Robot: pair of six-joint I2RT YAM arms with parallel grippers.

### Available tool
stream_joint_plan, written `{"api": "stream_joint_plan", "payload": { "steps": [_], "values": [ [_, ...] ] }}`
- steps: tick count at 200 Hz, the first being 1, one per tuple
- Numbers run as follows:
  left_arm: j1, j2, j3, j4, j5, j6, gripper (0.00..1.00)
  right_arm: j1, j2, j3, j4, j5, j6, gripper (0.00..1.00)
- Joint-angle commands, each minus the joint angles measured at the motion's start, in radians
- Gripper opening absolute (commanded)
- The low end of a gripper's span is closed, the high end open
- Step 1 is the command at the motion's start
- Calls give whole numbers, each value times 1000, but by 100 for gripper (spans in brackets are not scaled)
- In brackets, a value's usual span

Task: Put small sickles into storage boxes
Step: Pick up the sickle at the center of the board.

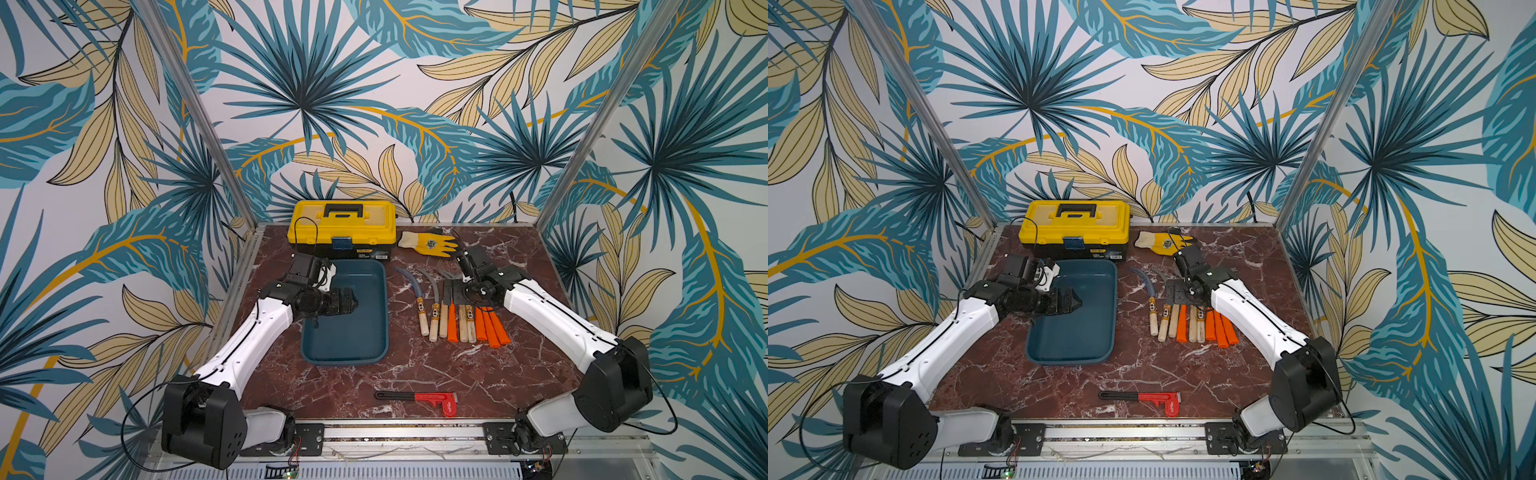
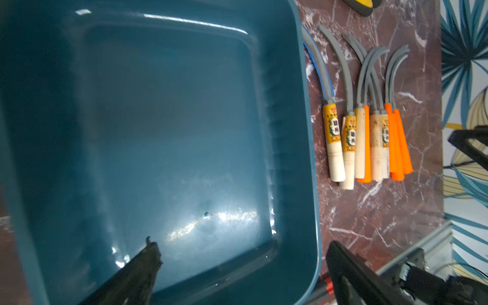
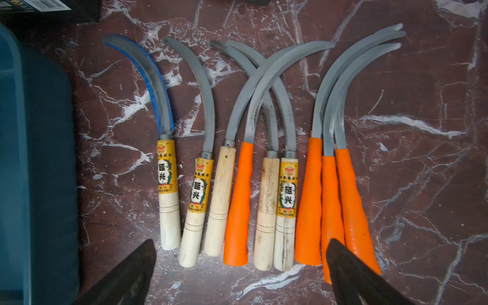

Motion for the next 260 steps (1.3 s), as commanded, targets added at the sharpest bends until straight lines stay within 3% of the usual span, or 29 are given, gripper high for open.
{"api": "stream_joint_plan", "payload": {
  "steps": [1, 104, 153, 200, 235, 260],
  "values": [
    [-9, 12, 41, -20, 122, 10, 99, 30, 57, 44, -38, -20, 29, 100],
    [-10, 21, 52, -21, 233, 27, 99, 110, 311, 208, -52, -45, 54, 97],
    [-11, 5, 59, -20, 224, 34, 99, 116, 402, 275, -86, -82, 60, 75],
    [-9, 12, 64, -20, 214, 31, 99, 117, 497, 353, -167, -99, 66, 67],
    [-10, 21, 60, -20, 213, 29, 99, 117, 536, 376, -177, -112, 62, 53],
    [-11, 19, 54, -20, 213, 25, 99, 118, 555, 383, -177, -130, 65, 51]
  ]
}}
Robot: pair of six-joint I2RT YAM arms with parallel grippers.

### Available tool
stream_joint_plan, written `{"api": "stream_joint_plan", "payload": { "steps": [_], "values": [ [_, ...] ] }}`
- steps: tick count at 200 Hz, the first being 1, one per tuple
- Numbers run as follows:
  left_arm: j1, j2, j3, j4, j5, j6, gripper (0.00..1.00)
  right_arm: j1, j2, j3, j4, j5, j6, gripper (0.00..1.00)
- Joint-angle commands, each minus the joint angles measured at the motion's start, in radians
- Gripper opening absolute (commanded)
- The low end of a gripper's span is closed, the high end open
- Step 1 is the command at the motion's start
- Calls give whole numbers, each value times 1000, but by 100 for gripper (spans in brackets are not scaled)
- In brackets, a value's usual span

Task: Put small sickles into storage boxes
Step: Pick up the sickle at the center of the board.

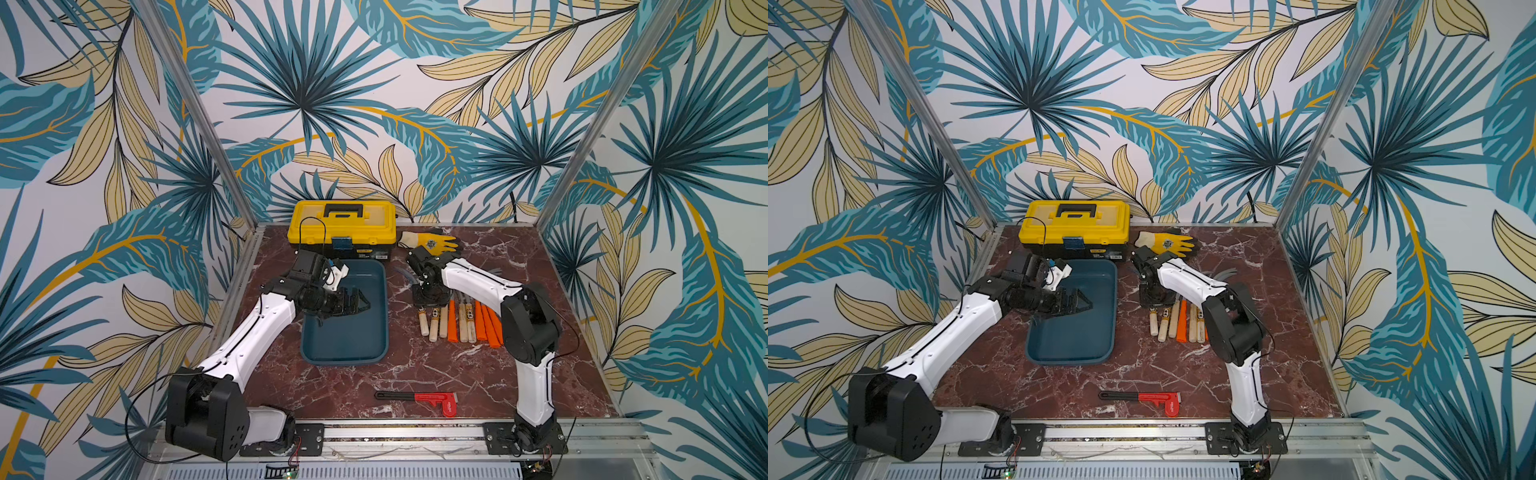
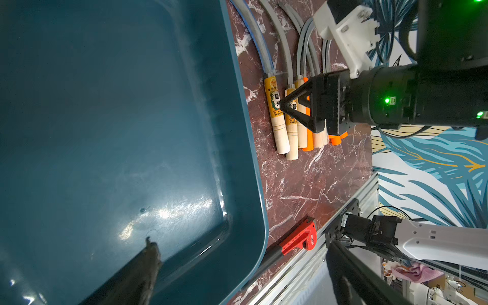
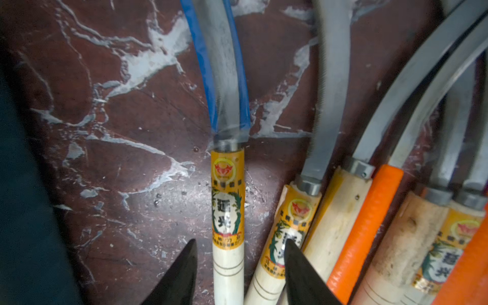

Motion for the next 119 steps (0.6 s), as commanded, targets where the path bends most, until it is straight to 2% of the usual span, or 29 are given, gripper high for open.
{"api": "stream_joint_plan", "payload": {
  "steps": [1, 46, 119],
  "values": [
    [-4, -9, 21, -2, 4, 4, 99, 6, 29, 22, -31, -24, 6, 50],
    [-3, -12, 8, -2, 5, 1, 99, 7, 70, 36, -29, -56, 3, 42],
    [-4, -43, -15, -2, -24, -7, 99, 7, 117, 18, -19, -72, 12, 36]
  ]
}}
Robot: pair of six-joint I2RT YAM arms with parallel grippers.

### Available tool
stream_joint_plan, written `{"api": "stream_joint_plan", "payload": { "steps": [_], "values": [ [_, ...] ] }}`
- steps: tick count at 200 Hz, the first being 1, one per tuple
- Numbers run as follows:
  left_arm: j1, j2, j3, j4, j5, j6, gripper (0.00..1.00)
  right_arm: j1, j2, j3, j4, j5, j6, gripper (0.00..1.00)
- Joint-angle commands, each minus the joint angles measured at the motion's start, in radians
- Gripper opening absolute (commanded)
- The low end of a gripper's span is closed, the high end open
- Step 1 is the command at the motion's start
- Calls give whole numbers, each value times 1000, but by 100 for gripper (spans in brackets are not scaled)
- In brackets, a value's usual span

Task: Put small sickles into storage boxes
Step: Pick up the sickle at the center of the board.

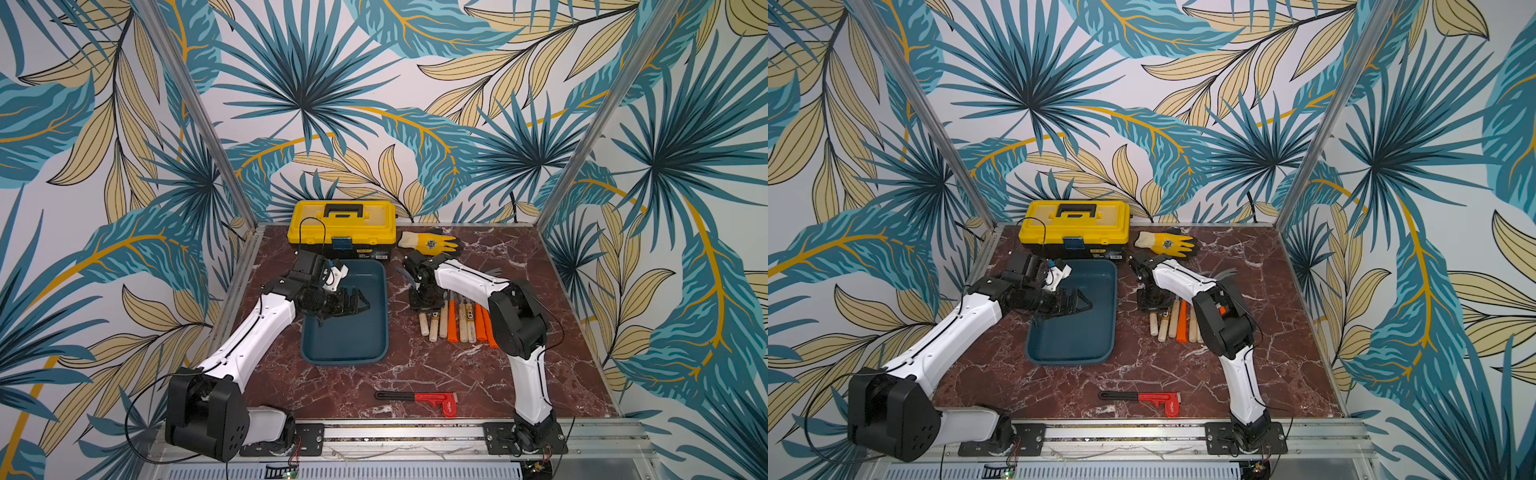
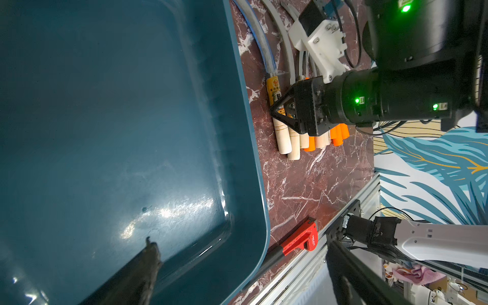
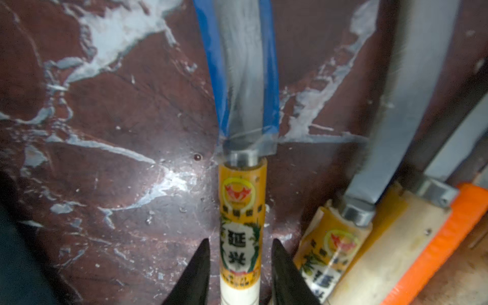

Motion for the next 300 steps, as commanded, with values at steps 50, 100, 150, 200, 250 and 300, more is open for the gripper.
{"api": "stream_joint_plan", "payload": {
  "steps": [50, 100, 150, 200, 250, 300],
  "values": [
    [-5, -54, -24, -2, -27, -11, 99, 7, 41, -11, -19, -20, 4, 27],
    [-4, -55, -17, -1, -39, -17, 99, 7, 28, 0, -47, -13, -1, 11],
    [-5, -54, -6, -1, -50, -23, 99, 7, -11, 1, -95, -7, 9, 0],
    [-4, -56, -6, -1, -44, -29, 99, 7, -62, -11, -142, -17, 24, 0],
    [-5, -57, -4, -1, -50, -31, 99, 6, -107, -10, -191, -40, 50, 0],
    [-5, -62, 6, -1, -57, -38, 99, 7, -173, 1, -236, -64, 87, 0]
  ]
}}
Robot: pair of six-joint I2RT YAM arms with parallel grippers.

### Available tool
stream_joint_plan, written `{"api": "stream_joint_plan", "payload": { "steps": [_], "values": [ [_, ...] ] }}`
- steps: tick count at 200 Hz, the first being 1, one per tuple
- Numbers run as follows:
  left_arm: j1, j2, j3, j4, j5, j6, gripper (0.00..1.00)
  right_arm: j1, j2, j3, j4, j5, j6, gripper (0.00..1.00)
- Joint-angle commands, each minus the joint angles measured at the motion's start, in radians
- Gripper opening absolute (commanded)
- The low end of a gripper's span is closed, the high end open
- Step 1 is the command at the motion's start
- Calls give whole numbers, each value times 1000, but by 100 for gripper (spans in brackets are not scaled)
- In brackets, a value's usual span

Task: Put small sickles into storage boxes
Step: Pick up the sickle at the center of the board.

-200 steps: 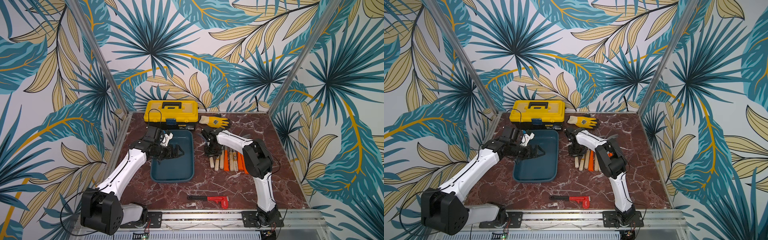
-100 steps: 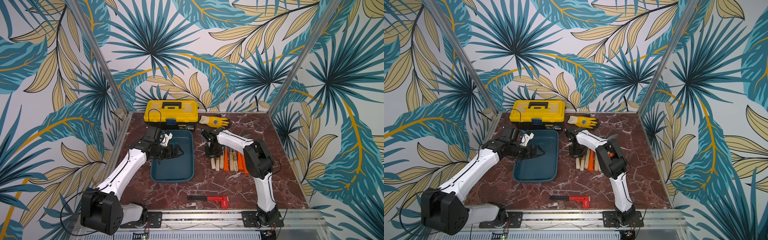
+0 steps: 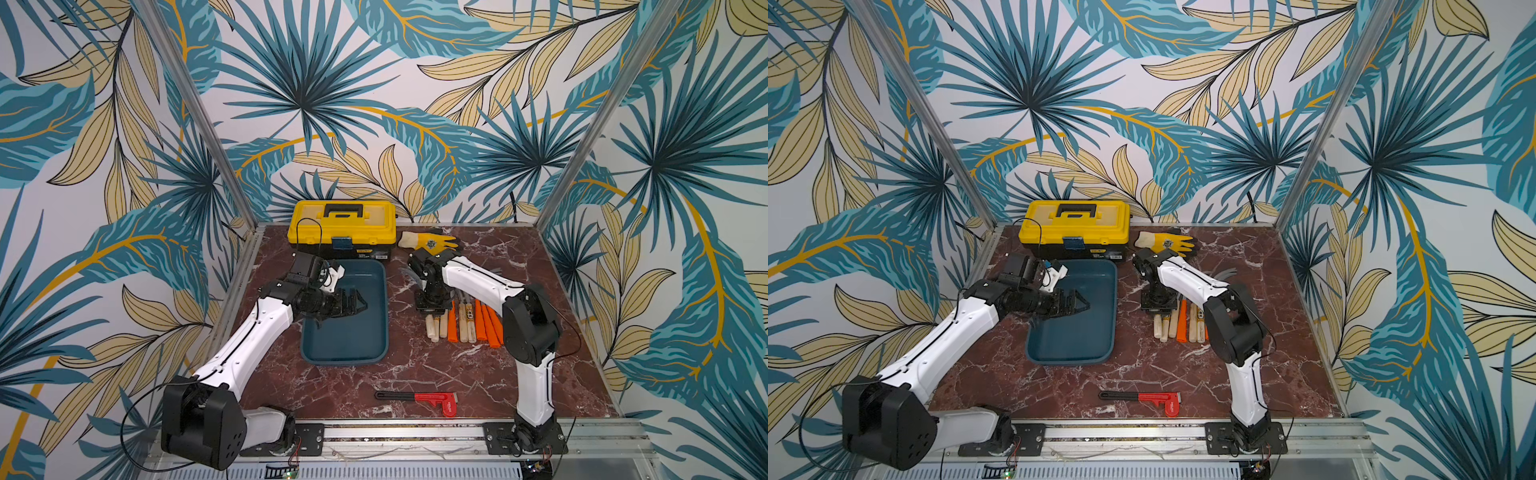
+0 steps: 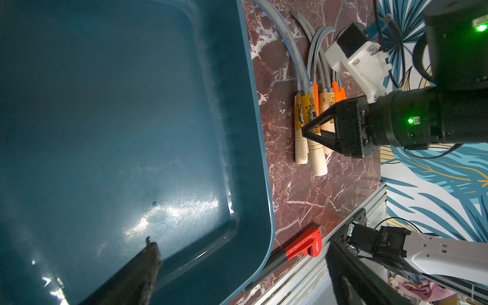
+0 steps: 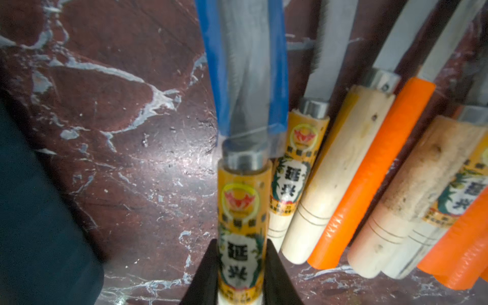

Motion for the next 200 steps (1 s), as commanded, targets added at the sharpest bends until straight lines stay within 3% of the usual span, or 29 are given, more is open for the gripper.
{"api": "stream_joint_plan", "payload": {
  "steps": [1, 133, 200],
  "values": [
    [-5, -30, 21, -1, -11, -3, 99, 5, -64, 3, -58, -21, 37, 0],
    [26, -95, 63, -30, -72, -4, 100, 35, -172, 98, -127, -149, 165, 0],
    [78, -137, 84, -73, -47, 15, 99, 112, -113, 218, -138, -194, 196, 0]
  ]
}}
